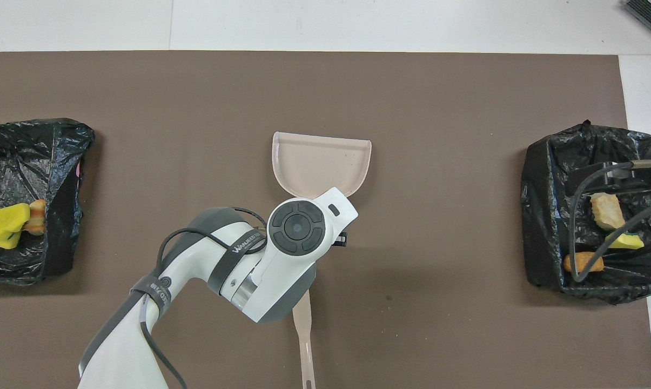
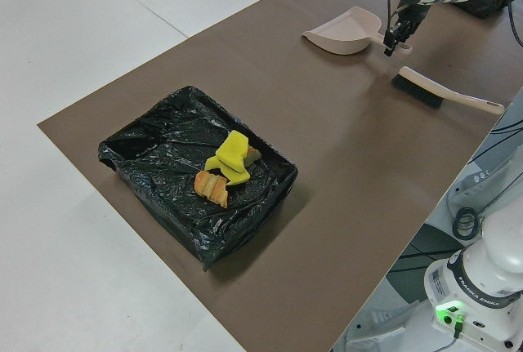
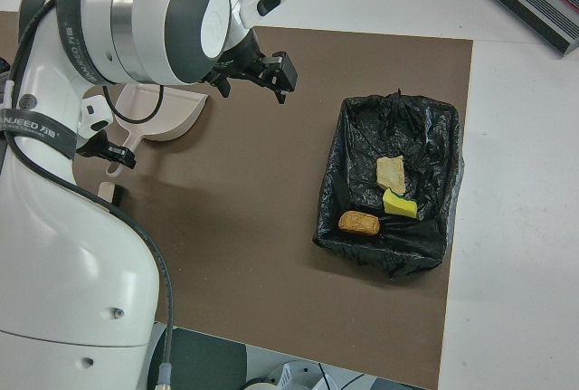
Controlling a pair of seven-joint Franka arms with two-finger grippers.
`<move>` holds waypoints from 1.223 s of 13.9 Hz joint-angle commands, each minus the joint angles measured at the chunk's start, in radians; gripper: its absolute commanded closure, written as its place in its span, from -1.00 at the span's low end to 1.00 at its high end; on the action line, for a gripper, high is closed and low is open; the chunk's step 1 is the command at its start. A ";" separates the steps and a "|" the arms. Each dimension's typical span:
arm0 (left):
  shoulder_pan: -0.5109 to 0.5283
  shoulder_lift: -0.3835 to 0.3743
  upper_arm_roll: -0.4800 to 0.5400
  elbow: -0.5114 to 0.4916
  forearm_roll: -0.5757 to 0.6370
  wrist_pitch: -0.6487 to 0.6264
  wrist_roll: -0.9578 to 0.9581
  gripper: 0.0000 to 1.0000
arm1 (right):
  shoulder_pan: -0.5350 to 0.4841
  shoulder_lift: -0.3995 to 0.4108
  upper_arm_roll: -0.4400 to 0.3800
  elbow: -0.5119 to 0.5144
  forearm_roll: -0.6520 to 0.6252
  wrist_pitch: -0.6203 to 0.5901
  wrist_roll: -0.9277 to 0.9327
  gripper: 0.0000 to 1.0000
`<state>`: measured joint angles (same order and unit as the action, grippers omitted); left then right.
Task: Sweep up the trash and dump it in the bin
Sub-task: 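Set down the dustpan, open the left gripper and draw it back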
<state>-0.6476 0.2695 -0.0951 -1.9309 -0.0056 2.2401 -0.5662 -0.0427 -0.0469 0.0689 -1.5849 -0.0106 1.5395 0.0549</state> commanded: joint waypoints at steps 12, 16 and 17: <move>0.336 -0.299 0.018 -0.002 -0.019 -0.376 0.092 -1.00 | -0.014 -0.021 0.009 -0.020 0.018 -0.004 0.019 -1.00; 0.463 -0.351 0.020 -0.005 -0.019 -0.482 0.316 -1.00 | -0.014 -0.021 0.009 -0.020 0.018 -0.004 0.019 -1.00; 0.497 -0.352 0.020 -0.005 -0.019 -0.496 0.348 -1.00 | -0.014 -0.021 0.009 -0.020 0.018 -0.004 0.019 -1.00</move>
<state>-0.2079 -0.0524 -0.0654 -1.9142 -0.0060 1.7763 -0.2902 -0.0427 -0.0469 0.0690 -1.5849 -0.0106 1.5395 0.0549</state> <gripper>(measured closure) 0.000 0.000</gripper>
